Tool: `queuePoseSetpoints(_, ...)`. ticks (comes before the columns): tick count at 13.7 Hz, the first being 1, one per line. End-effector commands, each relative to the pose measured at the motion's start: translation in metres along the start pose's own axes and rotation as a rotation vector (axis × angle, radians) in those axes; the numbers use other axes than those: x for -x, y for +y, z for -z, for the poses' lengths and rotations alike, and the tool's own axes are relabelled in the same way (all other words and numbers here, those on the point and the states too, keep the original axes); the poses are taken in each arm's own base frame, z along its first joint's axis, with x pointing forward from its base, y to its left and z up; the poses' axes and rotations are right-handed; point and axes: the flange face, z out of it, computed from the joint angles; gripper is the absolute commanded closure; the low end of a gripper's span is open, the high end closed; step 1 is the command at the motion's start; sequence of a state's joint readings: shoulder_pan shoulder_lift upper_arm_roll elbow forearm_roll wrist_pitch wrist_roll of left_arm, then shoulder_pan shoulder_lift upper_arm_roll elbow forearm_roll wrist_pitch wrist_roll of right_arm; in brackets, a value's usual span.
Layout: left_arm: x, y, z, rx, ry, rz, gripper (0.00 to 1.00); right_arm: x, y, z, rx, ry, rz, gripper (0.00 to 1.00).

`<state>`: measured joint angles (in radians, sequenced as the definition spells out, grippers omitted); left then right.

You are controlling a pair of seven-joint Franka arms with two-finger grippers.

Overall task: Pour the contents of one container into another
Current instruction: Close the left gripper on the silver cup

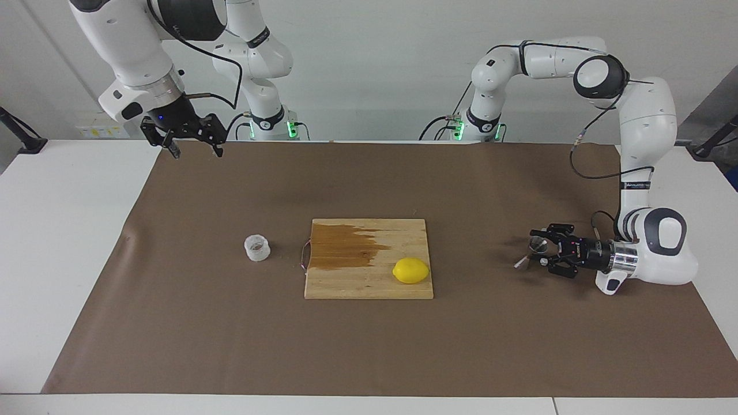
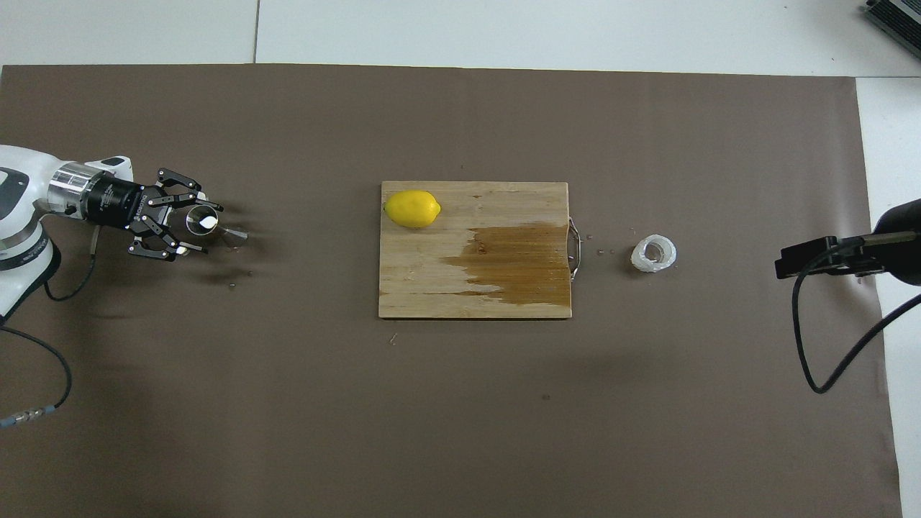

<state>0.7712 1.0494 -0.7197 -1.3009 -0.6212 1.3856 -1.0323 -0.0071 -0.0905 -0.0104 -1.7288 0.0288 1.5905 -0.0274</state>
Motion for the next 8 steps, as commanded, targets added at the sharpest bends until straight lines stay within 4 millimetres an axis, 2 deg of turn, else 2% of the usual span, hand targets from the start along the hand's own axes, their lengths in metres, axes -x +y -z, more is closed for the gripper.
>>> queuePoseSetpoints(1, -0.0011, -0.0022, -0.0013, 0.009, -0.024, -0.012, 0.32, 0.0042, 0.001, 0.0006, -0.023, -0.005, -0.012, 0.0)
queuePoseSetpoints(2, -0.0012, -0.0026, -0.0004, 0.011, -0.024, -0.012, 0.34, 0.0038, 0.001, -0.0002, -0.024, -0.007, -0.012, 0.0)
queuePoseSetpoints(3, -0.001, -0.0023, -0.0014, 0.008, -0.025, -0.012, 0.41, 0.0042, 0.001, 0.0006, -0.023, -0.005, -0.012, 0.0)
queuePoseSetpoints(4, -0.001, -0.0023, -0.0014, 0.008, -0.025, -0.012, 0.44, 0.0038, 0.001, -0.0002, -0.024, -0.007, -0.012, 0.0)
queuePoseSetpoints(8, -0.001, -0.0023, -0.0014, 0.008, -0.025, -0.012, 0.48, 0.0038, 0.001, -0.0002, -0.023, -0.007, -0.012, 0.0)
